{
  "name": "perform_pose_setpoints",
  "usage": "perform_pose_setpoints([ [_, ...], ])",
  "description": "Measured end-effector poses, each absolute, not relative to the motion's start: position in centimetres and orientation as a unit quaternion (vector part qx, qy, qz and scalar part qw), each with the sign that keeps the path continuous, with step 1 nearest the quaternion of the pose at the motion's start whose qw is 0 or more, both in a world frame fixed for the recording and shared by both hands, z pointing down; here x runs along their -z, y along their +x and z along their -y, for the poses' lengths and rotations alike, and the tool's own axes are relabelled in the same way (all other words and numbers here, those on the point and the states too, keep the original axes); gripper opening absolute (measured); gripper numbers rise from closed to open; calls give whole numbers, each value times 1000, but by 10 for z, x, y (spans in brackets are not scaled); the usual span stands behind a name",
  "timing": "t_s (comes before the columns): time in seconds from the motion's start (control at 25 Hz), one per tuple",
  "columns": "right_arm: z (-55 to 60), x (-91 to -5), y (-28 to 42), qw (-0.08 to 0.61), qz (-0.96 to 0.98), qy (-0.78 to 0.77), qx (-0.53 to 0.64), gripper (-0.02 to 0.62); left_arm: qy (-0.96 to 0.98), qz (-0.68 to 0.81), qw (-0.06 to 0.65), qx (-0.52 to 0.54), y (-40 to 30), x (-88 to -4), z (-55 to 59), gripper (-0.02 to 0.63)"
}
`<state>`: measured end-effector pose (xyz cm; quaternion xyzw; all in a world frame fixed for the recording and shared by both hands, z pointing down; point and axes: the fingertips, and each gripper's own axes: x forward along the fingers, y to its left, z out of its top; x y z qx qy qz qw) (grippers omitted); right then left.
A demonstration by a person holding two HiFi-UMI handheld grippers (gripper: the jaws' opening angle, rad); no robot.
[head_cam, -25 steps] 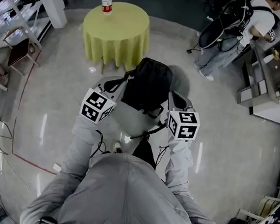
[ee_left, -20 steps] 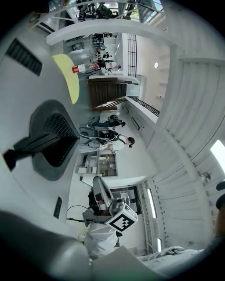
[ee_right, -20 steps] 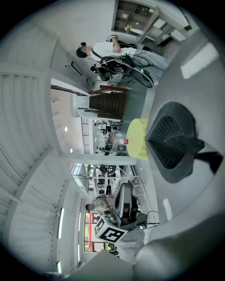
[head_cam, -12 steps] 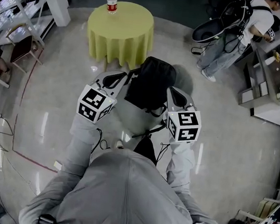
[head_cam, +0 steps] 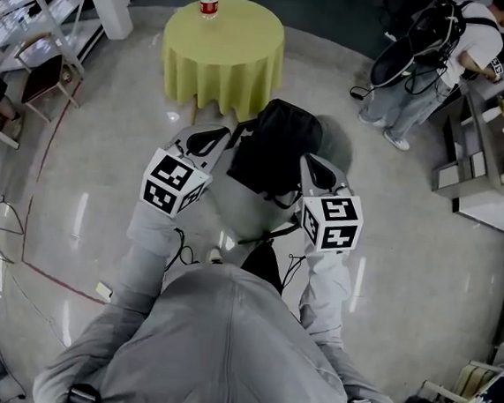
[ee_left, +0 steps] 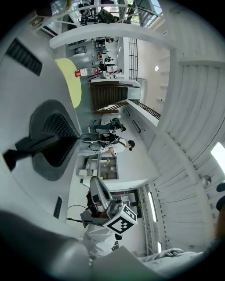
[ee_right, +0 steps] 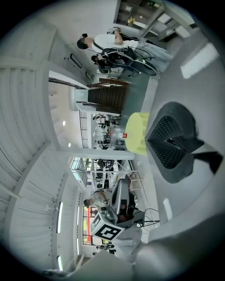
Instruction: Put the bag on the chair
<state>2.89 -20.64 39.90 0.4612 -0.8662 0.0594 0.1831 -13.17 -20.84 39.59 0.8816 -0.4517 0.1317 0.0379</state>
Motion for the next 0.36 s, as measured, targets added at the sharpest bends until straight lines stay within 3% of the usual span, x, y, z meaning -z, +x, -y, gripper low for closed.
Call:
perform_pose_setpoints([
  [0.36, 214, -405, 32, 188, 869, 454, -65, 9, 878, 455, 52, -141, -130, -405, 214, 6],
])
